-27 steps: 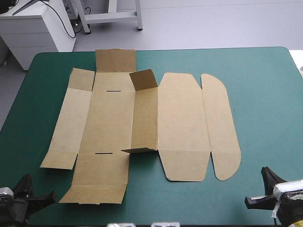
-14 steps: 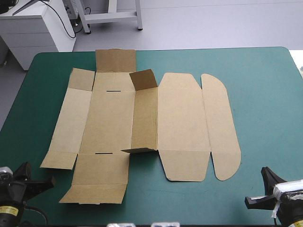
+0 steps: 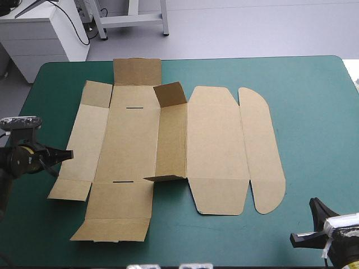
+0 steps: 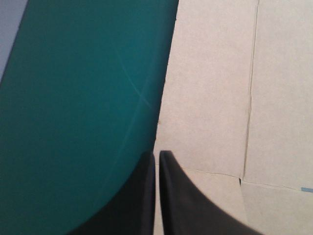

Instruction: Fold the box

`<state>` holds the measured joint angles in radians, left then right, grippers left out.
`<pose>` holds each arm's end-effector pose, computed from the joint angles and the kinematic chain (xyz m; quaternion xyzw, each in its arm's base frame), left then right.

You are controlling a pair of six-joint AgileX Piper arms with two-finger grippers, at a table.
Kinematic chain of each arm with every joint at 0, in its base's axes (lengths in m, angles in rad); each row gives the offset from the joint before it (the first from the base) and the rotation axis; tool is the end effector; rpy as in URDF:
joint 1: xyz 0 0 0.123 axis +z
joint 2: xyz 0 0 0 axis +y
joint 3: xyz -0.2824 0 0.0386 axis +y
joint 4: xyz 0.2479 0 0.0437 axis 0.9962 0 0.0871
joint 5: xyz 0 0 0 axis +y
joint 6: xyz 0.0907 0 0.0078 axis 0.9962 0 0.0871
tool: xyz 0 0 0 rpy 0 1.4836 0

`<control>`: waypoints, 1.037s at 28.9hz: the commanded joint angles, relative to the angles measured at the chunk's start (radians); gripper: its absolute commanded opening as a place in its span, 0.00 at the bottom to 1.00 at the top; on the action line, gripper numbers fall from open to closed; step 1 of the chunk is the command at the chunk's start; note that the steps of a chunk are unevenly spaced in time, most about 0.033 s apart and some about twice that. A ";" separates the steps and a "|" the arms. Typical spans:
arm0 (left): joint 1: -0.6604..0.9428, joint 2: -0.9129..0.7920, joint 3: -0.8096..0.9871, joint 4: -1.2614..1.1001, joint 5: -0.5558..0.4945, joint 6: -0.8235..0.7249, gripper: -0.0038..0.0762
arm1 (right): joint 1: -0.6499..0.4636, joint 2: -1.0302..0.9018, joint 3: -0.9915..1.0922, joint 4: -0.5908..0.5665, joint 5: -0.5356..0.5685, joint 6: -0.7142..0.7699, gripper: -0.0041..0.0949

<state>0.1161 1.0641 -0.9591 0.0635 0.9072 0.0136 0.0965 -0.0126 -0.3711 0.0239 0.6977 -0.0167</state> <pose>0.2006 0.0280 0.3335 -0.0380 0.9471 0.0504 0.3145 0.0191 0.0033 0.2708 -0.0419 0.7814 0.0365 0.6215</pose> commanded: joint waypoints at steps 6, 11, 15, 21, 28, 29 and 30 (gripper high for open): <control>0.292 0.309 -0.230 -0.643 0.210 0.397 0.07 | 0.000 -0.023 -0.026 -0.011 -0.072 -0.008 0.02; 0.445 0.494 -0.343 -0.719 0.344 0.436 0.07 | 0.000 -0.023 -0.026 -0.011 -0.072 -0.008 0.02; 0.461 0.599 -0.387 -0.696 0.388 0.414 0.07 | 0.000 -0.023 -0.026 -0.011 -0.072 -0.008 0.02; 0.461 0.661 -0.388 -0.631 0.386 0.414 0.07 | 0.000 -0.023 -0.026 -0.011 -0.072 -0.008 0.02; 0.461 0.671 -0.388 -0.659 0.368 0.416 0.08 | 0.000 -0.023 -0.026 -0.011 -0.072 -0.008 0.02; 0.461 0.671 -0.388 -0.662 0.368 0.431 0.11 | 0.000 -0.023 -0.026 -0.011 -0.072 -0.008 0.02; 0.461 0.671 -0.388 -0.670 0.368 0.456 0.15 | 0.000 -0.023 -0.026 -0.011 -0.072 -0.008 0.02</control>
<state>0.5758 1.7767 -1.3174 -0.5480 1.2107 0.4384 0.0965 -0.0126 -0.3711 0.0239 0.6977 -0.0167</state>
